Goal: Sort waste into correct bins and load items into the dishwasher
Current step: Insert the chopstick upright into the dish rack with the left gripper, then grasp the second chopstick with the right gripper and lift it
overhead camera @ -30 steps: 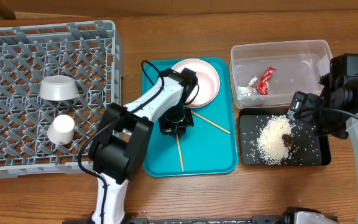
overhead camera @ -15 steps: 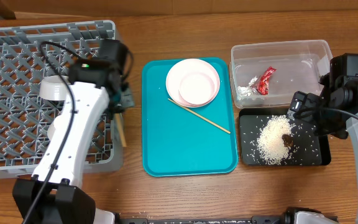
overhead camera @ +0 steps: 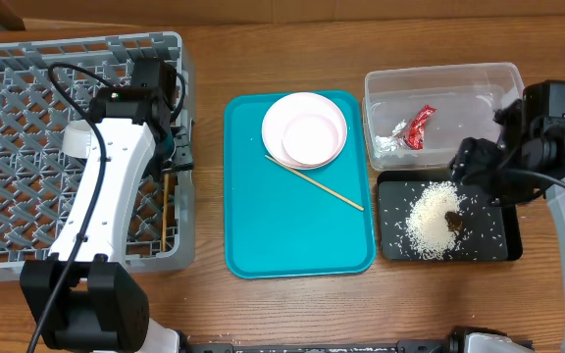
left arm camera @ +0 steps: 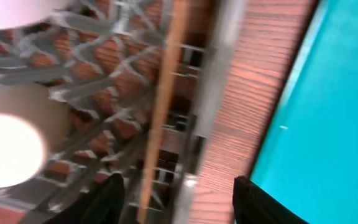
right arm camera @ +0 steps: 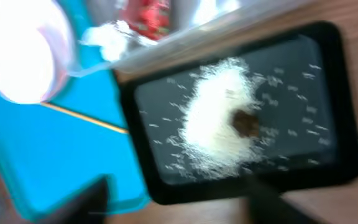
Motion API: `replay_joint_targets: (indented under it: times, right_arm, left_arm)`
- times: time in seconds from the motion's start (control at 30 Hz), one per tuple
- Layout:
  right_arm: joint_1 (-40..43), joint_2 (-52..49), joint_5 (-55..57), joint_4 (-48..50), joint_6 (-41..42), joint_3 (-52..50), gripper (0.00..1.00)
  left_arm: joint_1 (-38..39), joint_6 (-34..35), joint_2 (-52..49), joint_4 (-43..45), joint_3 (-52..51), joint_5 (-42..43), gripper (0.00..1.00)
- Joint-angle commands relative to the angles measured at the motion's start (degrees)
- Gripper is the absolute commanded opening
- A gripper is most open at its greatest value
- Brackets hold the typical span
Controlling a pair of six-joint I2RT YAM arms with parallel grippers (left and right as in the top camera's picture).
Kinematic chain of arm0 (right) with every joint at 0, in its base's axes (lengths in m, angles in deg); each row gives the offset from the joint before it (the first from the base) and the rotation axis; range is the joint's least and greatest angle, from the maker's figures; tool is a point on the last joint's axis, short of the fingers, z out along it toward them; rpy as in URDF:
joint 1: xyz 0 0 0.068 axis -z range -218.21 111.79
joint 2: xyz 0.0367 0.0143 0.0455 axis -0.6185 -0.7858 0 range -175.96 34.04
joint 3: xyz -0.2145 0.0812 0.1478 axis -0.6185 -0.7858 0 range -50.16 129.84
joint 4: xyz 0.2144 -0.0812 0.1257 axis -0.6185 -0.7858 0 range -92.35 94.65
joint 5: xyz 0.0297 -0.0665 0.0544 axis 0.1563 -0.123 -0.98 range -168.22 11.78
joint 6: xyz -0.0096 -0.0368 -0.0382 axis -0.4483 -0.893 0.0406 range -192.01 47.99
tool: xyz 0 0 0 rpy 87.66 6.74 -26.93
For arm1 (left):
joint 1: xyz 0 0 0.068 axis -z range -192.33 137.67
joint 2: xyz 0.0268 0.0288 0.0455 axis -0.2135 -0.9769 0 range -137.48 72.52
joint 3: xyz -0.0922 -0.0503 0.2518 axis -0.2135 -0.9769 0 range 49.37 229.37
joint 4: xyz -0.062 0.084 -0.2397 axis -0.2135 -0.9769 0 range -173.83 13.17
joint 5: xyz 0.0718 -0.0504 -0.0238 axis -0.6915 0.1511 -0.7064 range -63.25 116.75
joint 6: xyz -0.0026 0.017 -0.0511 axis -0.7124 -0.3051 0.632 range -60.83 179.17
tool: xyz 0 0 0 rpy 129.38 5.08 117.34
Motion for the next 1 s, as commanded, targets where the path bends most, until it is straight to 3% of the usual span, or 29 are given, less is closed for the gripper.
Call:
replay_joint_targets:
  times: [0.0, 0.1, 0.43, 0.73, 0.97]
  right_arm:
    - [-3.34, 0.26, -6.82, 2.60, -3.13, 0.66, 0.04]
    - [-11.47, -1.01, -6.75, 5.84, -3.37, 0.00, 0.04]
    - [-32.24, -16.13, 4.70, 18.29, -3.32, -2.84, 0.04]
    - [-33.83, -31.15, 13.84, 24.33, -1.57, -2.84, 0.04]
    - [-34.64, -35.87, 10.49, 22.91, -1.40, -3.10, 0.04]
  left_arm:
    - [-0.09, -0.48, 0.81, 0.31, 0.24, 11.45, 0.57]
    - [-0.09, -0.50, 2.82, 0.94, 0.24, 16.04, 0.56]
    - [-0.09, -0.72, 4.70, -1.07, 0.24, 16.28, 0.59]
    - [-0.09, -1.14, 4.70, -0.74, 0.24, 15.82, 0.59]
    - [-0.09, -1.14, 4.70, -0.15, 0.24, 15.85, 0.60]
